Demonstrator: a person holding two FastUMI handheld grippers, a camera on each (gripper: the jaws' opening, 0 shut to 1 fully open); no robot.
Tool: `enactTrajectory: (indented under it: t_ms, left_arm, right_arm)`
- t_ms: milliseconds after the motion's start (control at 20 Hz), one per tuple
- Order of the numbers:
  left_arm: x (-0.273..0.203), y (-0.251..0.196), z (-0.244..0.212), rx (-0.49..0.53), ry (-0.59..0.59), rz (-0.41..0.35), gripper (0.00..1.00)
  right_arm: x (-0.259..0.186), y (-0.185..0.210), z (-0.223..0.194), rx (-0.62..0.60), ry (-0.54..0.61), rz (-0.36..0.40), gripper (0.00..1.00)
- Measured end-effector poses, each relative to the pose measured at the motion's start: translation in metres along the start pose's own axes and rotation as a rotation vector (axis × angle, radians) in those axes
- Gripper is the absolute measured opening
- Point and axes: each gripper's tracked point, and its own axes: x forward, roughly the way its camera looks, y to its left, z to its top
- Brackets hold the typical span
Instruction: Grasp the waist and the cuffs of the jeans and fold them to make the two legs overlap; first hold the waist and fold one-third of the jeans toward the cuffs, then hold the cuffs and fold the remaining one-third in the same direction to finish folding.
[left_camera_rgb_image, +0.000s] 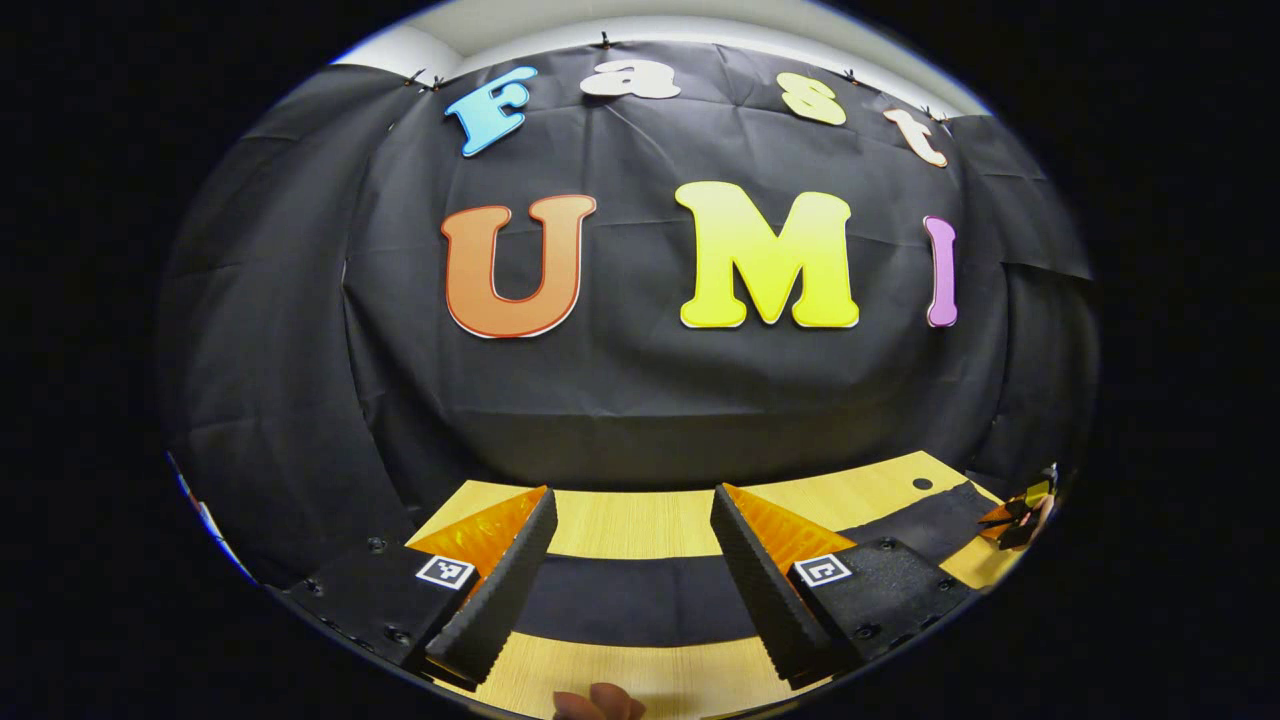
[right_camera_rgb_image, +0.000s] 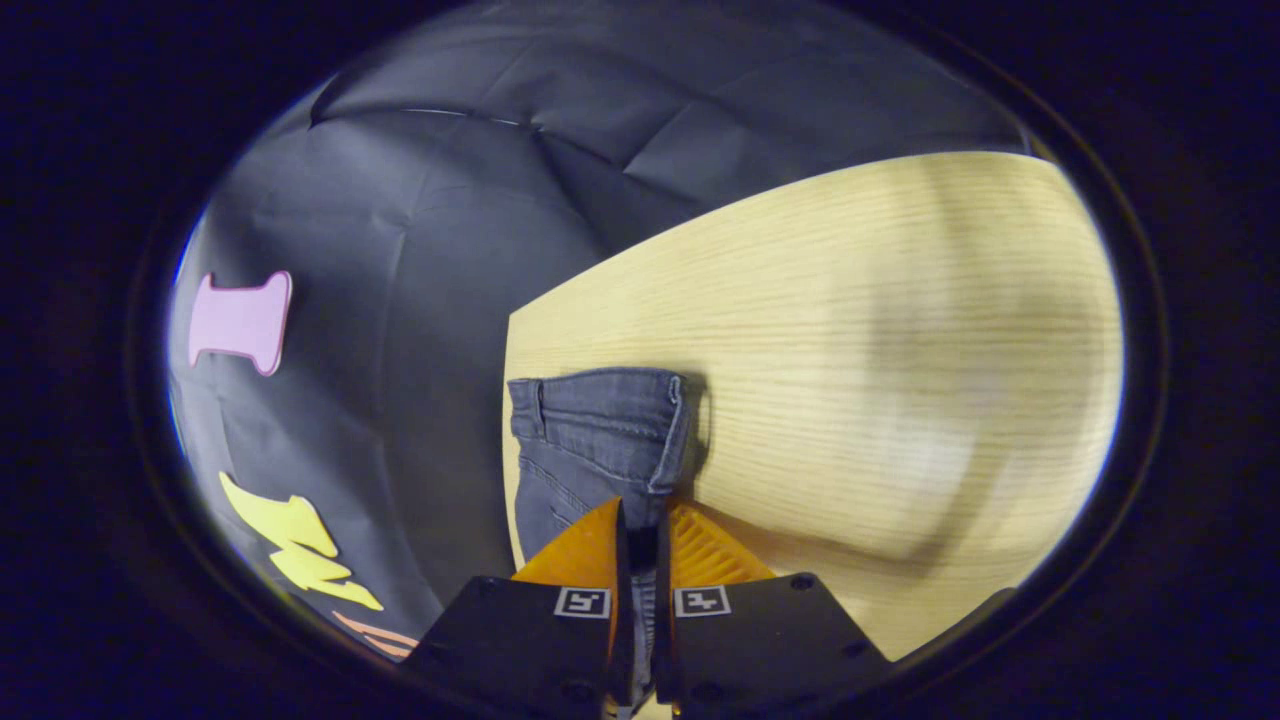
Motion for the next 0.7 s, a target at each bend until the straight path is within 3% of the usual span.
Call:
enactTrajectory:
  t_ms: [50,150,200,300,350,400,700]
  left_arm:
    - [0.0,0.0,0.001,0.0,0.0,0.002,0.95]
    - [0.0,0.001,0.001,0.008,-0.004,0.003,0.95]
    - [0.0,0.001,0.001,0.011,-0.005,0.003,1.0]
    - [-0.002,0.001,0.001,0.011,0.003,0.005,0.95]
    - [-0.003,0.001,0.001,0.01,0.001,0.008,0.95]
    - [-0.003,0.001,0.002,0.01,-0.002,0.009,1.0]
    - [-0.014,0.01,0.002,-0.02,-0.019,0.022,1.0]
  right_arm:
    - [-0.001,0.0,0.001,-0.033,-0.015,-0.008,0.08]
    - [-0.006,0.0,0.001,-0.088,-0.039,-0.033,0.1]
    - [-0.002,0.002,0.0,-0.113,-0.049,-0.041,0.01]
    - [-0.008,0.006,0.0,-0.203,-0.072,-0.057,0.05]
    - [-0.013,0.011,0.0,-0.248,-0.086,-0.059,0.01]
    - [-0.017,0.019,-0.003,-0.3,-0.095,-0.05,0.01]
    - [-0.033,0.082,-0.029,-0.645,-0.161,-0.003,0.01]
